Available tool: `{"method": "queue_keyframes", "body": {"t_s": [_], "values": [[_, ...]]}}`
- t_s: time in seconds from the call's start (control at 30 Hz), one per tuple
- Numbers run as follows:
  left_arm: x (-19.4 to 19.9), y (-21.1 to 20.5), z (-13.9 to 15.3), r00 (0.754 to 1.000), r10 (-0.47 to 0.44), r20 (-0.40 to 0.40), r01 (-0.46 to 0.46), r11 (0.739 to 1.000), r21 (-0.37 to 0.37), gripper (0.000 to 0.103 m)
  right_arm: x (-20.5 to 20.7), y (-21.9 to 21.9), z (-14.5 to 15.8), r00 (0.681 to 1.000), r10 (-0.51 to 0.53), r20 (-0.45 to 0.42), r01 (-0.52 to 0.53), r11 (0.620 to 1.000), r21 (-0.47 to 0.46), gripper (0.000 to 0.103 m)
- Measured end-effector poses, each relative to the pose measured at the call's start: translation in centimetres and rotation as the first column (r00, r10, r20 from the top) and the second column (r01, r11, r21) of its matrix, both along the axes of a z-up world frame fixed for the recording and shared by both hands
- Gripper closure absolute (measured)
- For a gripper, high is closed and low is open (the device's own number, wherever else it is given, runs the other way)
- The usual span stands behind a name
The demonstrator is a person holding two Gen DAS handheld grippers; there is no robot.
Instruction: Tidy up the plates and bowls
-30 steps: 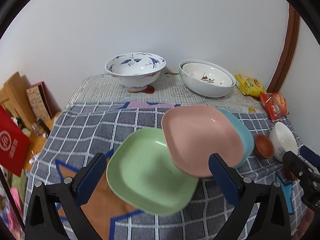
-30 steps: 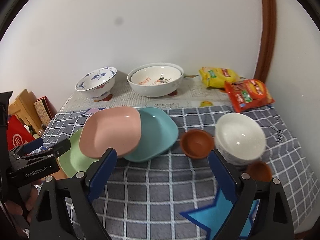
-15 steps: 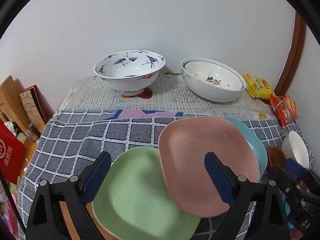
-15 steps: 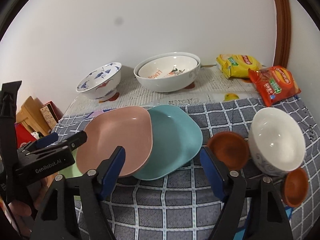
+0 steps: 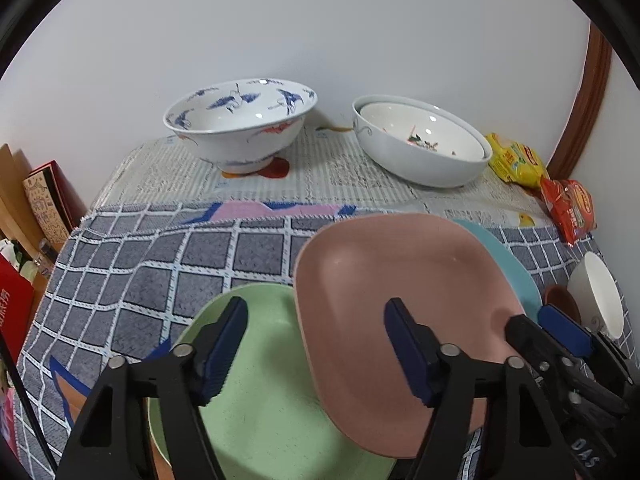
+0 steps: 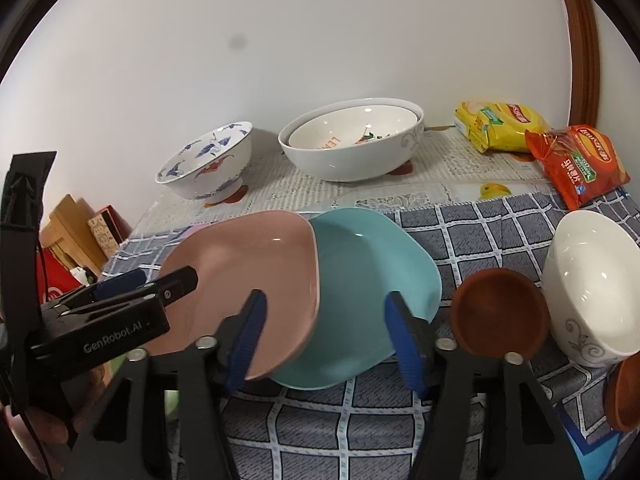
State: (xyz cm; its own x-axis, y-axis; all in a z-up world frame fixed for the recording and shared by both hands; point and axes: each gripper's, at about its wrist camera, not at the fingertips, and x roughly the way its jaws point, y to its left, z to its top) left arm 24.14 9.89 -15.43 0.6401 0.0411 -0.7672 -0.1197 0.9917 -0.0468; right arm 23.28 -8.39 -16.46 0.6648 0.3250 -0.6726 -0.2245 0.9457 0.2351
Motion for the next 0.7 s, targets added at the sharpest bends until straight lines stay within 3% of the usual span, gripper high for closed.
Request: {"method": "queue_keyframes", "body": {"t_s": [0.13,0.3,0.33,0.5,0.57,0.7], "values": [[-0.2,-0.2,-0.5,1.000,0.000,-0.002,0.000,1.000,0.013,0.043,-0.1,0.5,-0.6,1.000,0.004,-0.006,-0.004,0.999,-0.037,0.063],[-0.3,-0.1,-0.9,1.000,-0.011,-0.011,0.011,1.000,-0.021,0.055,-0.2,0.7,-0.7,1.000,0.023,0.005,-0.023,0.999,-0.033,0.066],[-0.3,-0.1,-1.0,1.000,-0.008,-0.016,0.008,1.000,-0.017,0.060,-0.2,0.6,-0.8,1.000,0.027,0.005,-0.027,0.999,-0.030,0.069],[-0.5,-0.1,-1.0,1.000,-0.002,-0.008,0.002,1.000,-0.020,0.068,-0.1,0.9,-1.0,0.999,0.050,-0.005,-0.050,0.999,-0.003,0.077],[-0.7,-0.3,-1.0,1.000,-0.003,-0.007,0.003,1.000,-0.019,0.079,-0.1,0.9,-1.1,0.998,0.065,-0.014,-0.065,0.998,0.019,0.082],[-1.3,-0.3,-1.0,1.000,0.021,-0.007,-0.021,0.999,-0.024,0.080,-0.3,0.7,-1.0,0.998,0.068,0.001,-0.068,0.997,0.044,0.085]]}}
